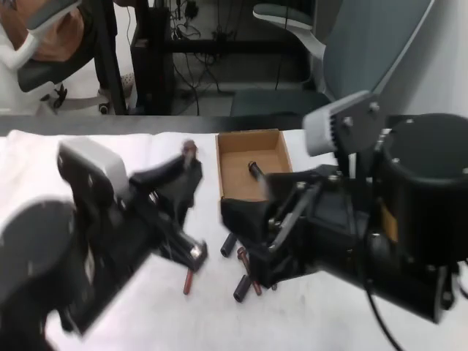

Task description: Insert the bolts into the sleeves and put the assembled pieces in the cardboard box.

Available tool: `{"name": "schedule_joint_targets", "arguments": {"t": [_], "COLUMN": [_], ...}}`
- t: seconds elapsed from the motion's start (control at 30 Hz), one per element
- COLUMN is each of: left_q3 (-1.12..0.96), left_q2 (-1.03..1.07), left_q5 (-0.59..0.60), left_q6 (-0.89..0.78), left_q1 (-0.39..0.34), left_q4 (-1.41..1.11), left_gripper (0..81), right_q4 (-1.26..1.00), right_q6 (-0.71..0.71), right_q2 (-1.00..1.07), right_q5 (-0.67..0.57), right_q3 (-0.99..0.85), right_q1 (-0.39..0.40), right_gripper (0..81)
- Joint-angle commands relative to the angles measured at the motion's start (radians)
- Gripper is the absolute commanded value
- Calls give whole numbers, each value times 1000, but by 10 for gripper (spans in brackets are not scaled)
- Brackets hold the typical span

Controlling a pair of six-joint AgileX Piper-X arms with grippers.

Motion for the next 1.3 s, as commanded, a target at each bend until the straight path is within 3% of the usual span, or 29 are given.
{"name": "schedule_joint_targets", "arguments": {"t": [0.0,0.17,0.43,0.5,0.77,1.1,1.17,1.2,1.27], "left_q3": [-98,-295,-640,-715,-971,-1125,-1135,-1138,-1138], "left_q2": [9,115,409,485,781,979,998,1003,1005], "left_q5": [95,173,307,334,418,439,439,439,436], "left_q6": [-7,-2,-147,-199,-306,-385,-343,-317,-306], "left_q1": [89,142,142,142,139,113,109,109,109], "left_q4": [155,327,557,588,661,656,636,627,598], "left_gripper": [17,17,17,17,17,11,76,168,433], "right_q4": [125,238,433,449,452,463,476,481,483], "right_q6": [71,110,-172,-232,-397,-515,-542,-551,-568], "right_q2": [-27,31,221,265,474,693,723,739,762], "right_q5": [72,-9,-447,-493,-496,-393,-371,-360,-339], "right_q3": [-35,-99,-190,-206,-281,-387,-404,-413,-425], "right_q1": [-27,-138,-311,-338,-375,-375,-375,-375,-375], "right_gripper": [643,588,588,588,588,588,588,588,588]}}
